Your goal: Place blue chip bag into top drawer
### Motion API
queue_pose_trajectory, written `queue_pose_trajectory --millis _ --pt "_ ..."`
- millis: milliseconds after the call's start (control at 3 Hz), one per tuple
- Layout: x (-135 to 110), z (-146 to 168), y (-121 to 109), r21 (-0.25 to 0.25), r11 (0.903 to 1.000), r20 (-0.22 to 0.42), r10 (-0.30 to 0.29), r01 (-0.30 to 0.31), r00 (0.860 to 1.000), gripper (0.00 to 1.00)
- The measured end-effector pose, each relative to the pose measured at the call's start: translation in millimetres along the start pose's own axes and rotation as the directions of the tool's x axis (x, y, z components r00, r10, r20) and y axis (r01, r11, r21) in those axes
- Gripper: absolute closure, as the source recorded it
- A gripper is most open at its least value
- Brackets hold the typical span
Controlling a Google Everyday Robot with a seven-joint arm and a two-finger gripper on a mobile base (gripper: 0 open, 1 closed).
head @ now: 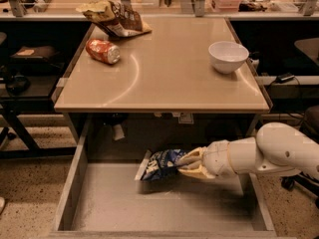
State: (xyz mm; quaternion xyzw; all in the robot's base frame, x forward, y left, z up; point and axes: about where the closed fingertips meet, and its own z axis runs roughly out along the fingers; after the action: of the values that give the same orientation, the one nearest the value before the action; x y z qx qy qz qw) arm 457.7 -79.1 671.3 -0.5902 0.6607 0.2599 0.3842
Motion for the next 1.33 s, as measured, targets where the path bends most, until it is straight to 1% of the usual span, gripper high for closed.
queue_pose_trajectory --millis 333,667,1333 --pt "3.8 0.9 -0.1 -0.003 1.0 -0.005 0.003 -0.003 1.0 0.81" --pt "3.8 0.9 -0.1 -0.003 1.0 -0.005 0.003 -0.003 1.0 0.6" --pt "3.7 1.0 0.0 -0.003 1.0 -0.005 0.003 -0.003 1.0 0.11"
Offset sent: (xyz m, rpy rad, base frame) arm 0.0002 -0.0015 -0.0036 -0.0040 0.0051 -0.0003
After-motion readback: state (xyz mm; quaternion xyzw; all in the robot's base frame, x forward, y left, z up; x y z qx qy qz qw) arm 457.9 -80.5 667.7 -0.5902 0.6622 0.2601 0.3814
